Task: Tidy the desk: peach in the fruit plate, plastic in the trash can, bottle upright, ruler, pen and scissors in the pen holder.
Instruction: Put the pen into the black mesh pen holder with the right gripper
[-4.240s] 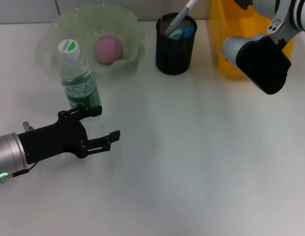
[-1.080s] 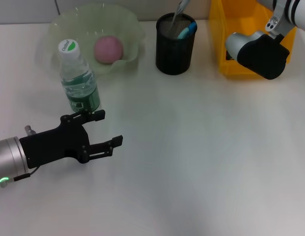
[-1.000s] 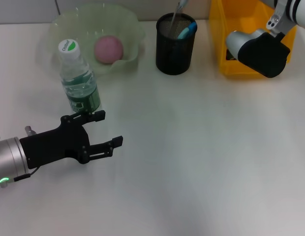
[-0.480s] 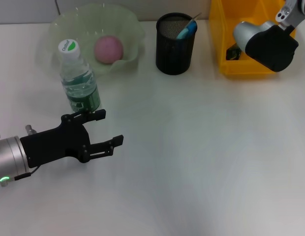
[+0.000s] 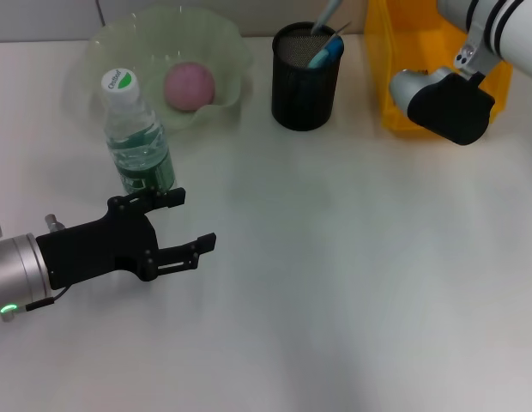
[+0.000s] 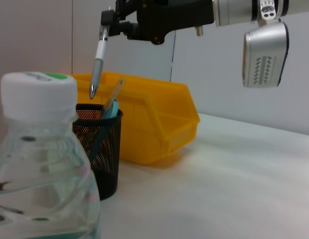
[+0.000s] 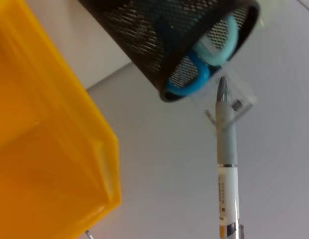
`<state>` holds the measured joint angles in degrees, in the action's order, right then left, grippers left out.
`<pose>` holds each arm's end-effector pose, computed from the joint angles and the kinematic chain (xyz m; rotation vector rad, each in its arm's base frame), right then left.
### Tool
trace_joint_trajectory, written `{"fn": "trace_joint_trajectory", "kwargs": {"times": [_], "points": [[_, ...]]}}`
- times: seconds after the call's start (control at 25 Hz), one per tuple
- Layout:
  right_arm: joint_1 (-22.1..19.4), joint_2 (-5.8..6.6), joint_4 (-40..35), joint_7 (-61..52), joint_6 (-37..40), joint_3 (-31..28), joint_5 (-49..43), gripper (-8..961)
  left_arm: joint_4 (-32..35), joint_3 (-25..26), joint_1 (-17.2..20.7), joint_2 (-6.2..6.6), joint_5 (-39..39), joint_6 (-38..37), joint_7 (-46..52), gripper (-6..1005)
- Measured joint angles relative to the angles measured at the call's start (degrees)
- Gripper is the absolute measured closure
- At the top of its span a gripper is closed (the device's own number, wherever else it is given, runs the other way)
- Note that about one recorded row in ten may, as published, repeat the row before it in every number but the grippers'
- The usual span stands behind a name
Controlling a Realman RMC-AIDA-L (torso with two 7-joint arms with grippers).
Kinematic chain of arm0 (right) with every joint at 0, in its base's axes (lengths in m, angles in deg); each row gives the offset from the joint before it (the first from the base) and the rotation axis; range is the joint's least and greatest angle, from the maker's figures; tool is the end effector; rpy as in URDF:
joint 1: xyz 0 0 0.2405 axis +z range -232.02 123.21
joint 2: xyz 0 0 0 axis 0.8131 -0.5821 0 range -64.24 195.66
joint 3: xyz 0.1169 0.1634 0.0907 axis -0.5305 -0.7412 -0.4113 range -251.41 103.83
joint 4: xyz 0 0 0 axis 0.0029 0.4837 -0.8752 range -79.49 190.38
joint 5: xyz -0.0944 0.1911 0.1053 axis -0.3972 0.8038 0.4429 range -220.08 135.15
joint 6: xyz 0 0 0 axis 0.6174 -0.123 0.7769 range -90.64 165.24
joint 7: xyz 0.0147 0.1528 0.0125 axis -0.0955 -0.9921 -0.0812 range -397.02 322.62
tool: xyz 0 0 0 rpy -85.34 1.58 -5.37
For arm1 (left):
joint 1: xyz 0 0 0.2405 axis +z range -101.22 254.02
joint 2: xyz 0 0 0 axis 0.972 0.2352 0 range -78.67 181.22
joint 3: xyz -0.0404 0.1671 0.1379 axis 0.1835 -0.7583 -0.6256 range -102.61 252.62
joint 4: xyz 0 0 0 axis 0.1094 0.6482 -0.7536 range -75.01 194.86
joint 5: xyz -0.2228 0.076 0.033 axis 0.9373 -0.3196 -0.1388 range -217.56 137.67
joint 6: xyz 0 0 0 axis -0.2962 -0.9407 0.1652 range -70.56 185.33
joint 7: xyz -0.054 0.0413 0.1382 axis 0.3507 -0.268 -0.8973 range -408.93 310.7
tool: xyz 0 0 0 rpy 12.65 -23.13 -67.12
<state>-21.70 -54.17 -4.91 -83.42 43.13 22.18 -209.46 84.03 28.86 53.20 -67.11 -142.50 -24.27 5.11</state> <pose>0.1173 0.4676 -0.0052 -1.3365 -1.6518 -1.0448 -0.2951 0.2982 -0.0316 -2.6139 -0.4598 -0.6849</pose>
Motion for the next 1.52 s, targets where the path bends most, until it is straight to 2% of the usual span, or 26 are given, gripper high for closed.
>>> {"fn": "trace_joint_trajectory", "kwargs": {"times": [0.56, 0.64, 1.2, 1.52], "points": [[4.37, 0.00, 10.17, 2.05, -7.73, 2.05, -0.09, 777, -0.16, 0.00, -0.08, -0.06, 0.09, 0.00, -1.37, 157], [4.87, 0.00, 12.66, 3.87, -11.56, 2.85, 0.02, 777, -0.17, 0.00, -0.09, -0.07, 0.16, -0.10, -1.39, 157], [3.69, 0.00, 12.81, 5.21, -13.72, 3.72, 0.06, 775, 0.13, 0.22, -0.09, -0.01, 0.26, -0.39, -0.86, 156], [3.68, 0.00, 12.98, 5.75, -15.56, 3.71, 0.18, 474, -0.05, 0.35, -0.09, 0.00, 0.26, -0.63, -0.82, 156]]}}
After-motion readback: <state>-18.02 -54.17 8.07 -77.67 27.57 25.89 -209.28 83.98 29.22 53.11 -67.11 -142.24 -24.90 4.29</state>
